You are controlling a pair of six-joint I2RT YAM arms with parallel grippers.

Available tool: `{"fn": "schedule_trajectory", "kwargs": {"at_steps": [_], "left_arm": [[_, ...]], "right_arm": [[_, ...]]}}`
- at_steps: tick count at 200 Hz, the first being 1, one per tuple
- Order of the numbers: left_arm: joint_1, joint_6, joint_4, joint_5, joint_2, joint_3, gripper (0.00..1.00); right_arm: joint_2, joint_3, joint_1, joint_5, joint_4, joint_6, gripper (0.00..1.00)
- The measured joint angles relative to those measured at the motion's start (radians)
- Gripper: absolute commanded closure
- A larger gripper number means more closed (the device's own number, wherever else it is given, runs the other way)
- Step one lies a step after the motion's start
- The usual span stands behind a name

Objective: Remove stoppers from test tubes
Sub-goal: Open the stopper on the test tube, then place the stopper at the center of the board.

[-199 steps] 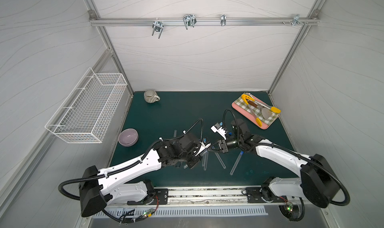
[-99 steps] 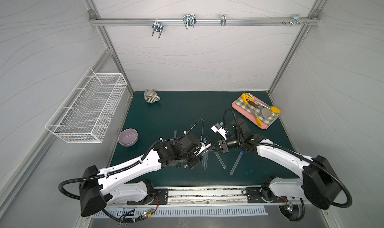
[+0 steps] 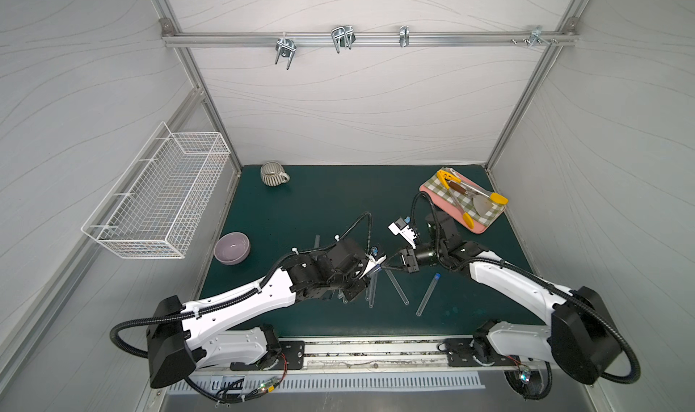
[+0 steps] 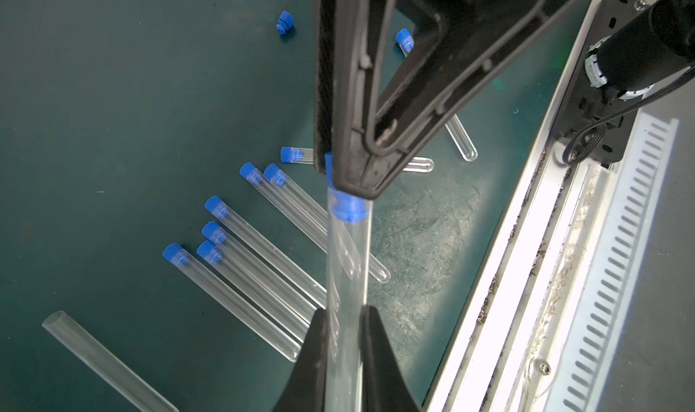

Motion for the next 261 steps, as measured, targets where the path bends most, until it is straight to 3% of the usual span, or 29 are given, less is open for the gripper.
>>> {"fn": "schedule_trajectory", "kwargs": {"at_steps": [127, 199, 261], "left_arm": [[0.002, -0.002, -0.069, -0.068, 0.021, 0.001, 1.00], [0.021, -0.117, -0.046, -0.080, 0.026, 0.001, 1.00], [0.102, -0.222, -0.001, -0.089, 0.070, -0.018, 1.00]], "right_arm": [[-0.013, 0.022, -0.078, 0.078, -0.104, -0.064, 0.95], [0.111, 0.011, -0.383, 0.223, -0.130, -0.090, 0.91], [0.245, 0.014, -0.471, 0.304, -0.112, -0.091, 0.88]]}}
